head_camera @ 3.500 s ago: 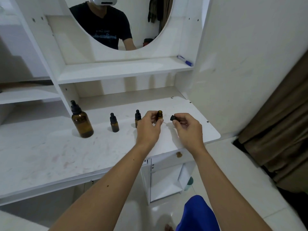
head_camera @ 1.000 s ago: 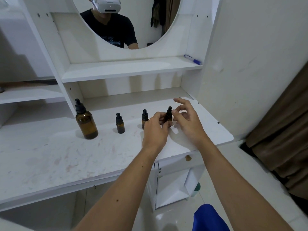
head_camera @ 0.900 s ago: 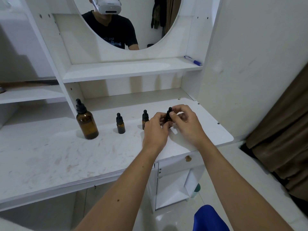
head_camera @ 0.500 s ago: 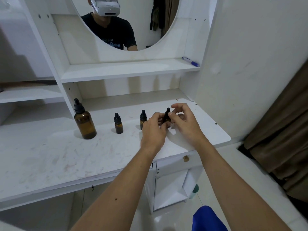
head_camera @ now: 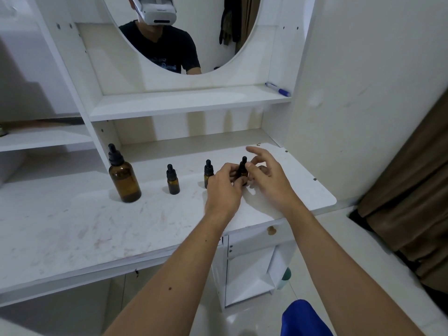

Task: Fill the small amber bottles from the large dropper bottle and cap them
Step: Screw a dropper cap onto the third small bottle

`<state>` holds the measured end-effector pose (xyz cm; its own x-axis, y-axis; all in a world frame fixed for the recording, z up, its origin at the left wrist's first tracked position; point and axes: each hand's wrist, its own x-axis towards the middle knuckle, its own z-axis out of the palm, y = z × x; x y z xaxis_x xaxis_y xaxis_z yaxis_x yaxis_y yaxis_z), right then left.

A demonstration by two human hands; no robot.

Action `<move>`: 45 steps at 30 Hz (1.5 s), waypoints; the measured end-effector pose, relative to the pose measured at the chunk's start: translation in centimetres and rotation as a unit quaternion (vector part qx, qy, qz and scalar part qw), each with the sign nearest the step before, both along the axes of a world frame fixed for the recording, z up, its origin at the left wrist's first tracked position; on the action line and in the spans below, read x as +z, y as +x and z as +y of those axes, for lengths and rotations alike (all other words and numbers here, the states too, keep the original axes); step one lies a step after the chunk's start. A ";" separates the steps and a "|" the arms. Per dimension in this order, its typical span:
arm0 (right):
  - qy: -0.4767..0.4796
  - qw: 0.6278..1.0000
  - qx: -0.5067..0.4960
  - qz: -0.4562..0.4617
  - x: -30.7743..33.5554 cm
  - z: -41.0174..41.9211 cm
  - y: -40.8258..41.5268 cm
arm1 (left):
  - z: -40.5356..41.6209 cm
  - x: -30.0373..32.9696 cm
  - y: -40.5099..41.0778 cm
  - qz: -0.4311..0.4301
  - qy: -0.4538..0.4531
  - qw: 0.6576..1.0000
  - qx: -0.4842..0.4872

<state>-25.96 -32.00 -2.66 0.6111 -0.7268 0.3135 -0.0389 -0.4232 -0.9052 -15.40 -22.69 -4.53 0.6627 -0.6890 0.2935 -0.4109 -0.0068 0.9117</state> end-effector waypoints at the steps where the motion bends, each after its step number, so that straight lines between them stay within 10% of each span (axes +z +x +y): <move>1: -0.016 1.000 0.005 0.004 0.0 -0.1 0.0 | 0.0 0.0 0.0 0.001 0.000 1.000 0.001; 45: -0.004 0.998 -0.067 -0.013 0.3 0.3 -0.1 | 7.5 0.6 -0.8 -0.034 0.046 0.998 -0.014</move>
